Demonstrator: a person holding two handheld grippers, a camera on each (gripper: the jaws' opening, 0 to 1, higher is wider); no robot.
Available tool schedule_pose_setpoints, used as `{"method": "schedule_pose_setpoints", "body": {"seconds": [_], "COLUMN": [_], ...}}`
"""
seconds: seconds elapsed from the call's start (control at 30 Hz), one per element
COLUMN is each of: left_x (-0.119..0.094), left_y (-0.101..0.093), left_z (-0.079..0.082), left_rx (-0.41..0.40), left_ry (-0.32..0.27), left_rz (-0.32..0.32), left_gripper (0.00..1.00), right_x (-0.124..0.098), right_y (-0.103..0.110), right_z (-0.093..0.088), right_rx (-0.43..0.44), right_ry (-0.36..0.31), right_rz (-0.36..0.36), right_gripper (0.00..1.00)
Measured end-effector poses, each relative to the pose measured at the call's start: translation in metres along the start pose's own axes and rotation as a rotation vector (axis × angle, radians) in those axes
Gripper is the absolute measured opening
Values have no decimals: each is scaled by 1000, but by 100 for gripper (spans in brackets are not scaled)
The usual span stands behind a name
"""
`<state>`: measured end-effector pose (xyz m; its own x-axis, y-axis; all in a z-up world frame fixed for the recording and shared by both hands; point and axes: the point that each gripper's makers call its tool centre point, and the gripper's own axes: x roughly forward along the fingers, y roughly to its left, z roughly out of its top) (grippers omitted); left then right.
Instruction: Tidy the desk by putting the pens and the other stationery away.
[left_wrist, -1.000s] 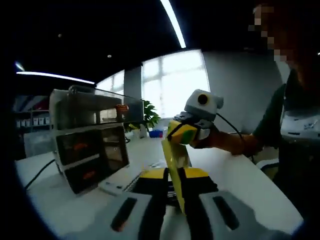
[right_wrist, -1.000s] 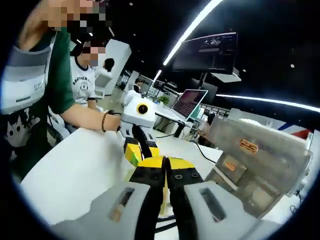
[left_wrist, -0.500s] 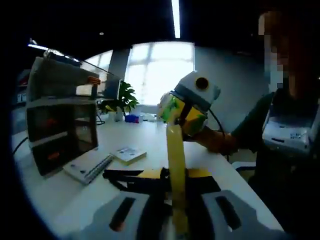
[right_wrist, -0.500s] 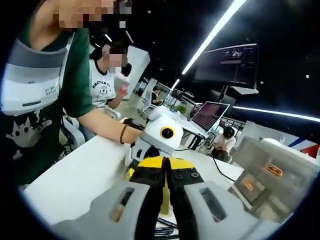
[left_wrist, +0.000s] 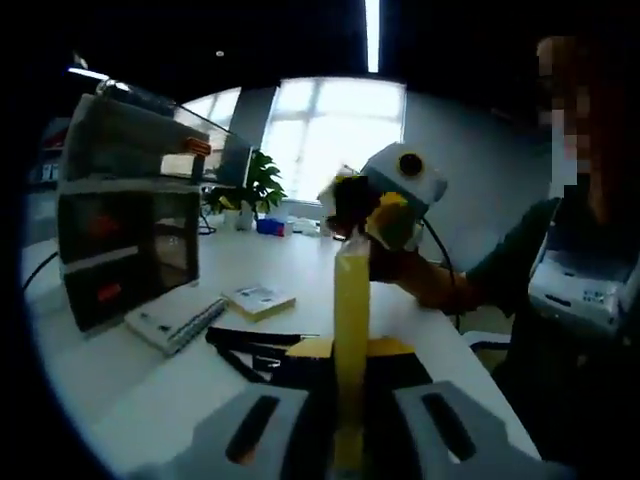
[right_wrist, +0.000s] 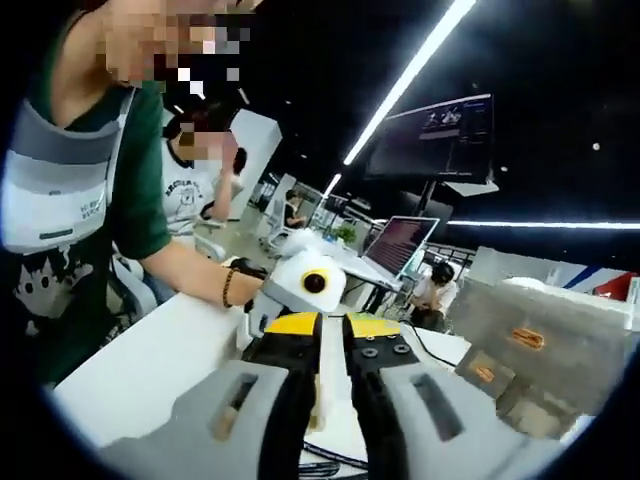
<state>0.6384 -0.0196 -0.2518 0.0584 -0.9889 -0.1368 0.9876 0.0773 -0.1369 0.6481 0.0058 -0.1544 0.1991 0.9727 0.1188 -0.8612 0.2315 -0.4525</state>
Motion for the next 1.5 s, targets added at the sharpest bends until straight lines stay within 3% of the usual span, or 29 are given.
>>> {"method": "schedule_pose_setpoints", "body": {"seconds": [0.07, 0.17, 0.23, 0.33, 0.4, 0.5, 0.57, 0.67, 0.8, 0.97, 1.03, 1.13, 1.23, 1.3, 1.43, 1.5], "left_x": [-2, -5, -8, -15, -22, -29, -33, -38, -43, -51, -55, -49, -50, -55, -67, -77], "left_y": [2, 0, -1, -2, -1, 3, 11, 20, 22, 37, 38, 33, 44, 52, 74, 91], "left_z": [2, 11, 23, 41, 53, 64, 69, 75, 84, 106, 125, 141, 162, 179, 204, 216], "left_rx": [16, 41, 60, 79, 89, 84, 28, 54, 48, 42, 115, 120, 160, 209, 157, 155], "left_ry": [-2, -30, -78, -152, -206, -242, -261, -288, -319, -388, -436, -417, -430, -449, -471, -464], "left_rz": [14, 15, 18, 35, 59, 88, 130, 181, 207, 285, 331, 343, 442, 507, 574, 652], "left_gripper": [8, 8, 8, 8, 8, 8, 8, 8, 9, 9, 9, 9, 9, 9, 9, 9], "right_x": [-12, -29, -38, -43, -44, -45, -48, -52, -47, -44, -44, -48, -65, -70, -75, -74], "right_y": [-23, -47, -55, -57, -63, -66, -67, -70, -65, -65, -62, -62, -69, -74, -76, -74], "right_z": [6, 9, 6, -1, -5, -12, -25, -50, -69, -88, -95, -105, -124, -128, -133, -131], "right_rx": [21, 16, 48, 173, 230, 239, 242, 335, 372, 402, 421, 495, 521, 516, 522, 512], "right_ry": [-30, -62, -70, -81, -91, -80, -23, 56, 126, 192, 212, 225, 322, 329, 346, 353], "right_rz": [-102, -201, -217, -203, -232, -264, -287, -348, -324, -361, -352, -389, -474, -495, -526, -520], "right_gripper": [26, 25, 25, 22, 22, 23, 23, 23, 23, 23, 23, 22, 23, 23, 24, 24]}}
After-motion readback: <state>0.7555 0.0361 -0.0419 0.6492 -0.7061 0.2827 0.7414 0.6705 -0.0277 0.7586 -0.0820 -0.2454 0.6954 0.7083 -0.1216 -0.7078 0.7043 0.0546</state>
